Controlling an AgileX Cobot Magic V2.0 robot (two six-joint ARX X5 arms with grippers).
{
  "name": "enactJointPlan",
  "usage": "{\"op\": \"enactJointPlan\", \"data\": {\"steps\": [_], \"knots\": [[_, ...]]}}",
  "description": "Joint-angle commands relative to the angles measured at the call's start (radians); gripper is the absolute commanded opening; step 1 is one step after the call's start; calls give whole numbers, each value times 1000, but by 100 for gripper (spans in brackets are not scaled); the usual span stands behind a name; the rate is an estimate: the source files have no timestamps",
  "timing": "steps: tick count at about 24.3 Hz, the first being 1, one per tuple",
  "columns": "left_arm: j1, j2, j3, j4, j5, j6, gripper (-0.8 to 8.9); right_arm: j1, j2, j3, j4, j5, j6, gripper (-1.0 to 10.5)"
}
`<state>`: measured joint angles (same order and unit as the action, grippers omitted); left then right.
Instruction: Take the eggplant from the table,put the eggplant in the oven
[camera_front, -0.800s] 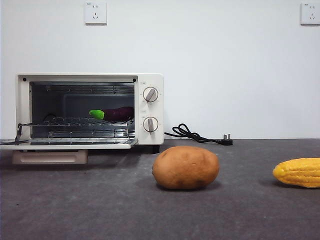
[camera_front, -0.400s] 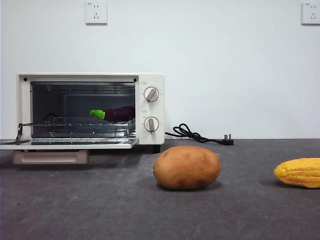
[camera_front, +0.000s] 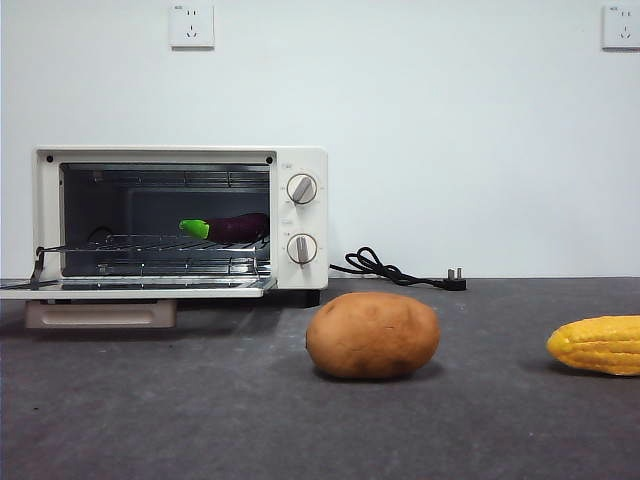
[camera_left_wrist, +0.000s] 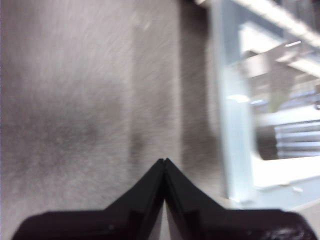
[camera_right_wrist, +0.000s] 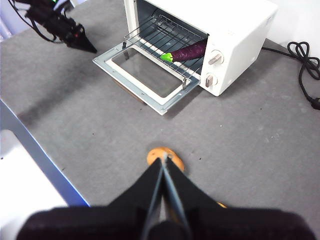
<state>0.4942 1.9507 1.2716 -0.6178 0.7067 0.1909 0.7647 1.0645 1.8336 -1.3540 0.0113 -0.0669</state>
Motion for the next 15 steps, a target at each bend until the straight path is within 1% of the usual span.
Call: {"op": "enactJointPlan", "data": {"steps": [1, 4, 7, 11, 15], "knots": [[-17, 42, -15, 15, 9, -1, -7, 1, -1, -4, -25, 2, 35, -8], [-30, 78, -15, 31, 28, -3, -7, 1, -1, -4, -25, 2, 42, -8], [-45, 109, -16, 46, 87, -5, -7, 1, -1, -4, -25, 9, 63, -8], [-73, 134, -16, 62, 92, -8, -7, 1, 0, -4, -25, 10, 68, -8], [-82, 143, -16, 74, 167, -9, -7, 1, 5, -4, -25, 42, 83, -8]]}}
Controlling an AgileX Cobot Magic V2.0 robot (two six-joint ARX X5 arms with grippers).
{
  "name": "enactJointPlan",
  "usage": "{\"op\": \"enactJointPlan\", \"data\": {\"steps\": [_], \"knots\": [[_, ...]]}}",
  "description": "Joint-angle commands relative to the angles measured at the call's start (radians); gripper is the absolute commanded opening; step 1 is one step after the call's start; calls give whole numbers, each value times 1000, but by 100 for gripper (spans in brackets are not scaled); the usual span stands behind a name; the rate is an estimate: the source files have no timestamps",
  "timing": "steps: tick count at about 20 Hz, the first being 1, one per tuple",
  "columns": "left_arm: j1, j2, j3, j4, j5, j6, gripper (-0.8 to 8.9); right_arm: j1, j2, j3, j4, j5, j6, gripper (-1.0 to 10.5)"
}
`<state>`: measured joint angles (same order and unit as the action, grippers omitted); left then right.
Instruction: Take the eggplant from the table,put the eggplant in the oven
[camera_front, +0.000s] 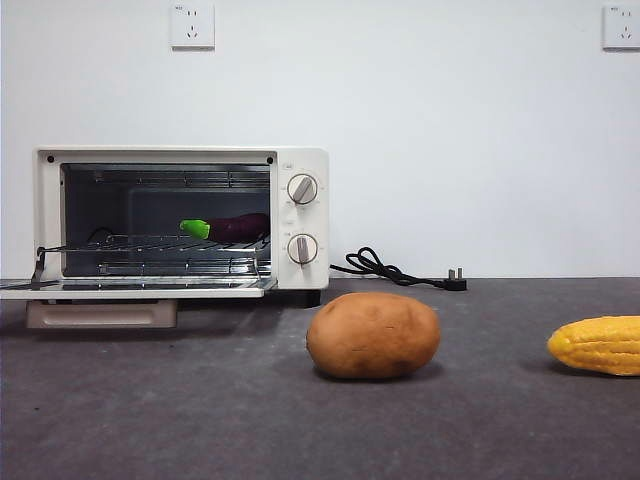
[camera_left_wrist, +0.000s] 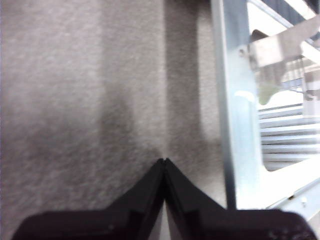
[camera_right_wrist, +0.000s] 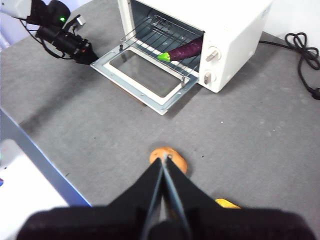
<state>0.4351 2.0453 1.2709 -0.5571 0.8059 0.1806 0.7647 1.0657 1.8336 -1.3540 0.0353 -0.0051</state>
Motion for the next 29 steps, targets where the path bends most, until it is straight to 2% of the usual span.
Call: {"op": "enactJointPlan", "data": {"steps": [1, 5, 12, 18, 25, 29], "knots": [[-23, 48, -15, 16, 94, 0, -7, 1, 4, -5, -25, 25, 22, -8], [-22, 48, -15, 27, 201, -21, -7, 1, 10, -5, -25, 36, 22, -8], [-24, 48, -14, 28, 287, -29, -7, 1, 17, -5, -25, 54, 21, -8], [-11, 36, -10, 60, 400, -74, -7, 1, 17, -6, -25, 54, 21, -8], [6, -32, 10, 68, 406, -78, -7, 1, 18, -6, -25, 54, 19, -8], [4, -95, 23, 190, 397, -183, -7, 1, 18, -6, -25, 53, 16, -8]]}}
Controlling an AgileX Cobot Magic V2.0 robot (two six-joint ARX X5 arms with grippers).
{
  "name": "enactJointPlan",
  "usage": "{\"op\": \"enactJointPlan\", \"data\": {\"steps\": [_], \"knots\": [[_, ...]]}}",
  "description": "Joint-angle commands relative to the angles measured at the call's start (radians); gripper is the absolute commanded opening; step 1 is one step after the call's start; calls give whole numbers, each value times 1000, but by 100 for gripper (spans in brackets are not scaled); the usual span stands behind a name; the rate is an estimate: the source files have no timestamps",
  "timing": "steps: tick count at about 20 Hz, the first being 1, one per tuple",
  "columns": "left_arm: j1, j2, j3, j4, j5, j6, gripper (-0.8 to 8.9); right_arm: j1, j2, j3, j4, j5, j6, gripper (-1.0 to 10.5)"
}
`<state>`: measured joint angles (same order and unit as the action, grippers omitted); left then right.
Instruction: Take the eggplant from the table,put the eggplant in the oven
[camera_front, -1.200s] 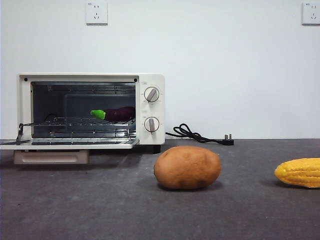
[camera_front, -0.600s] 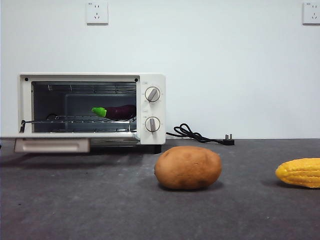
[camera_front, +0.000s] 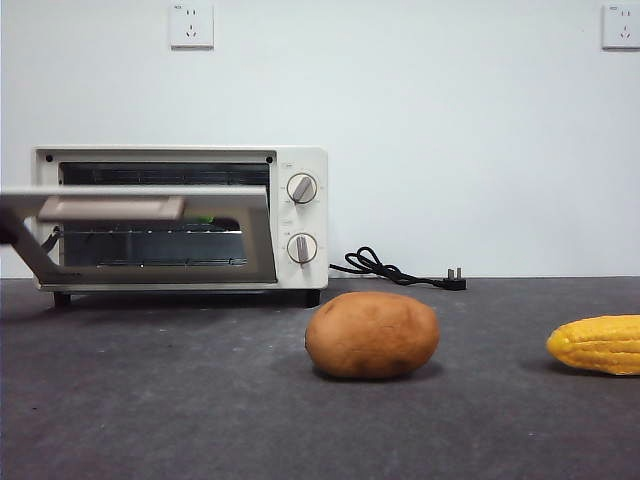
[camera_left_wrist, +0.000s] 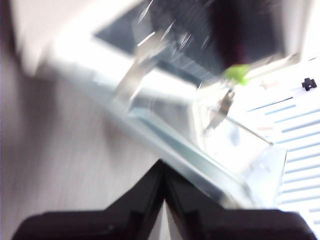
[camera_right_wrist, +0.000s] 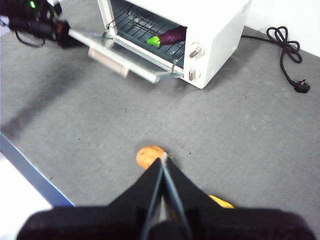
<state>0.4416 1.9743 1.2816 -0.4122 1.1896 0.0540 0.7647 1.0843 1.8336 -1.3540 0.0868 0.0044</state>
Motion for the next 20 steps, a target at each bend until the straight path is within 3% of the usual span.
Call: {"op": "enactJointPlan", "data": {"steps": [1, 4, 10, 12, 16, 20], "knots": [[-5, -40, 12, 77, 11, -71, -7, 1, -1, -6, -25, 2, 6, -8], [-24, -79, 13, 179, -97, -115, -7, 1, 0, -6, -25, 2, 6, -8], [-89, -93, 23, 329, -299, -115, -7, 1, 0, -6, -25, 1, 11, -8], [-112, -95, 47, 330, -397, -114, -6, 1, 0, -6, -25, 1, 16, -8], [-137, -150, 62, 313, -485, -114, -6, 1, 0, -6, -25, 1, 15, -8], [-156, -277, 62, 186, -581, -86, -6, 1, 5, -6, -25, 1, 15, -8]]}}
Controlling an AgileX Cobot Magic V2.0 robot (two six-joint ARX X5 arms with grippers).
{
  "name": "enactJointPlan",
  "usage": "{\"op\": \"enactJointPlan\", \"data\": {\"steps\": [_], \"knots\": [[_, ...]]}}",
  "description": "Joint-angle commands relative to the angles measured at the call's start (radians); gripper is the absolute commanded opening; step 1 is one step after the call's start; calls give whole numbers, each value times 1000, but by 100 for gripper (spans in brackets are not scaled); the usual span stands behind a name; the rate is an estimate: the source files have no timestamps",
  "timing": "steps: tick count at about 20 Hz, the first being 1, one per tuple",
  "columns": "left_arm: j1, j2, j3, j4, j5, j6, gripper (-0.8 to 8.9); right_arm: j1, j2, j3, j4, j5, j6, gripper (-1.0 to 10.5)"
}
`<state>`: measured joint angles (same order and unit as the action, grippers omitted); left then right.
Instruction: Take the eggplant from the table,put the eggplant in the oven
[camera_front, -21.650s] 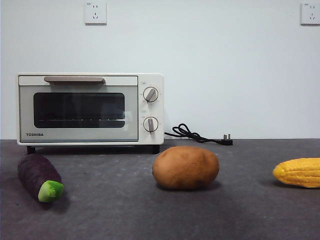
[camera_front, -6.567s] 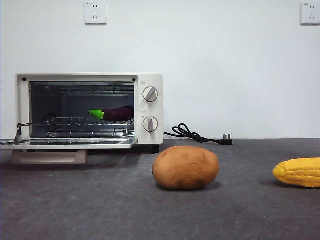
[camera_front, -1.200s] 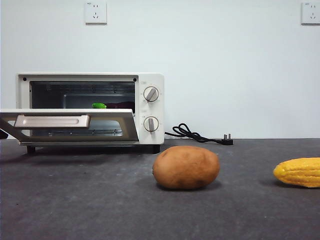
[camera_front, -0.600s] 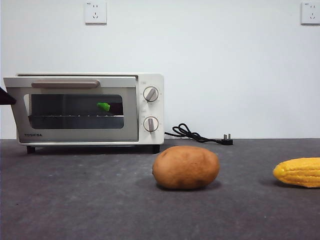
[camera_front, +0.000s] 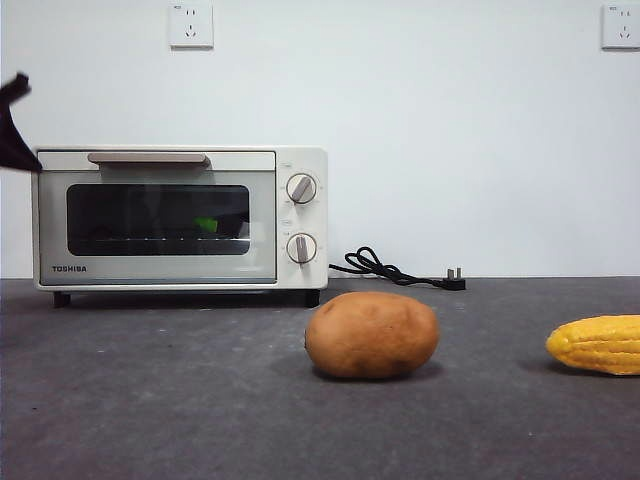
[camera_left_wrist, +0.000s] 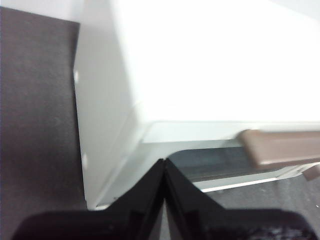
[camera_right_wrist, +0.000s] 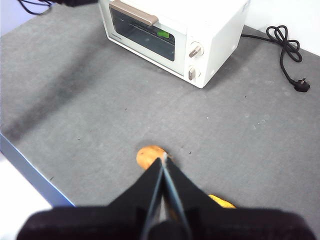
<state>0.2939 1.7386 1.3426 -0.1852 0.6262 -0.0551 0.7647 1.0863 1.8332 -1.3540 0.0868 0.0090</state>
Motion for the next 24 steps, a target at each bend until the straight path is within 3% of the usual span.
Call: {"op": "enactJointPlan", "data": {"steps": [1, 13, 19, 24], "knots": [[-16, -82, 1, -82, -34, 30, -6, 1, 4, -5, -25, 1, 10, -7], [-200, -565, 1, -585, -171, 88, -6, 1, 5, -5, -25, 3, 5, -2], [-284, -785, 1, -781, -257, 87, -6, 1, 5, -5, -24, 3, 6, -1], [-289, -937, 1, -869, -261, 88, -6, 1, 5, -5, -24, 3, 6, -1]]}}
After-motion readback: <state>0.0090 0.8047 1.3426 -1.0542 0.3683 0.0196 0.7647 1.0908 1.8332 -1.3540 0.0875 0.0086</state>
